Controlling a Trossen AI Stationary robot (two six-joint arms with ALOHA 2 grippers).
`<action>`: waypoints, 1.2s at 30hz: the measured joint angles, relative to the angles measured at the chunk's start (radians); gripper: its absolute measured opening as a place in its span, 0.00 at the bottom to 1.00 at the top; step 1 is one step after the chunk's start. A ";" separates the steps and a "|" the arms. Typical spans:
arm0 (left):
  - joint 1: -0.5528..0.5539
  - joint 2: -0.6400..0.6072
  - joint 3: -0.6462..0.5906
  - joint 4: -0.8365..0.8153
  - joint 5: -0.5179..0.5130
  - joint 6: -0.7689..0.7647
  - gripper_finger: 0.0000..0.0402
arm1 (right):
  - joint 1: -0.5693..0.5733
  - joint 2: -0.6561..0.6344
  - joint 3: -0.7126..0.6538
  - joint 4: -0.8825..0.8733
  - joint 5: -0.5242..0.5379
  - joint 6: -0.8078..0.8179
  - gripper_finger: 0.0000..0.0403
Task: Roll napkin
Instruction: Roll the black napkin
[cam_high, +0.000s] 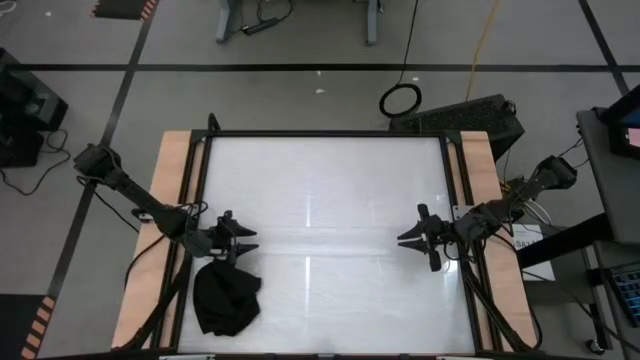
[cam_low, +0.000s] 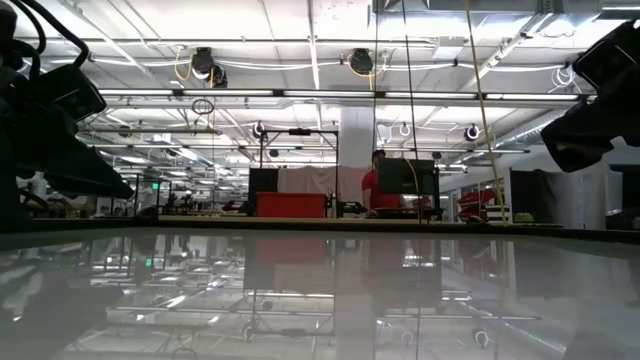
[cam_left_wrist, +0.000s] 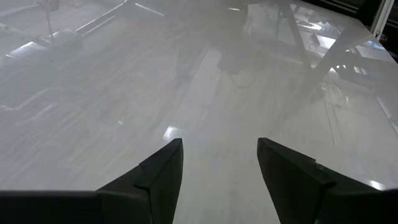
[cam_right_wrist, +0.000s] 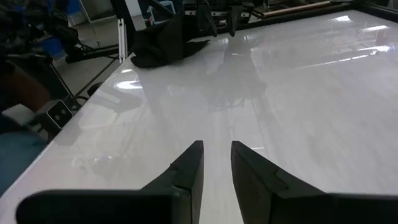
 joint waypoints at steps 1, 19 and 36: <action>0.000 0.000 0.000 0.000 0.000 0.000 0.53 | 0.000 0.000 0.000 -0.001 0.000 0.001 0.18; 0.000 0.000 0.000 0.000 0.000 0.000 0.53 | 0.000 0.000 0.000 -0.002 0.000 -0.200 0.18; 0.000 0.000 0.000 -0.002 0.000 0.000 0.53 | 0.000 0.000 0.000 0.342 0.006 -0.223 0.18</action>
